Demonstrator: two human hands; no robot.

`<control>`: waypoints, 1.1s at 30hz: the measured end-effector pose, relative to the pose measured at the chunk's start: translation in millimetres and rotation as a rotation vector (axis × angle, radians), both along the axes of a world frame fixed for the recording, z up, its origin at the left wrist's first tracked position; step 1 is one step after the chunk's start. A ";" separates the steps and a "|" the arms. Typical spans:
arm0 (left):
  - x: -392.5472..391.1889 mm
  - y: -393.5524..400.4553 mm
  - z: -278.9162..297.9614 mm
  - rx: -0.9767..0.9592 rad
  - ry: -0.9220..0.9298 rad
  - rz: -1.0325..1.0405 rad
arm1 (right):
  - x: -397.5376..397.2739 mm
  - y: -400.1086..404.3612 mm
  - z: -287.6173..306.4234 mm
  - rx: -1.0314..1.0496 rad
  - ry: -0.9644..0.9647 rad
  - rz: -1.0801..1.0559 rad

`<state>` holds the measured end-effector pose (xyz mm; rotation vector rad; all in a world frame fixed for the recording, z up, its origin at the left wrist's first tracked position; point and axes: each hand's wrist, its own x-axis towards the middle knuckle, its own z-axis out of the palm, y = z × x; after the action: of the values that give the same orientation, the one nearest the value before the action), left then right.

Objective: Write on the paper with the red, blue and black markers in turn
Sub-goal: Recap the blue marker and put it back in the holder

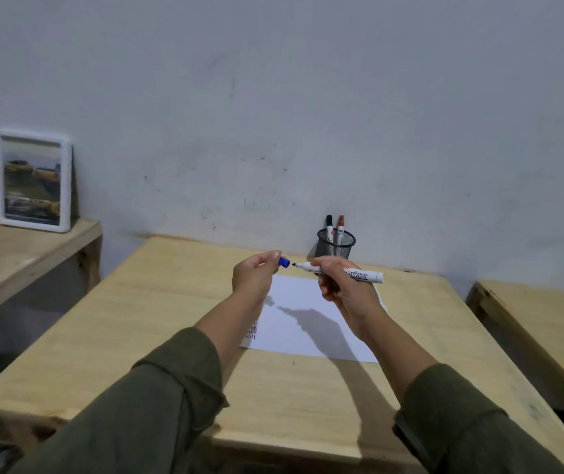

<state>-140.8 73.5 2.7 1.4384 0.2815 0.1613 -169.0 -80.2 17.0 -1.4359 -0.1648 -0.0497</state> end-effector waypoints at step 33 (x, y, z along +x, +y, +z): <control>0.8 -15.8 35.0 -0.166 -0.086 -0.087 | -10.2 1.4 18.2 0.264 0.039 0.180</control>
<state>-140.0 57.8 37.8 1.2731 0.1582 0.1254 -179.2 -78.8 35.1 -1.1539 -0.2458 0.1010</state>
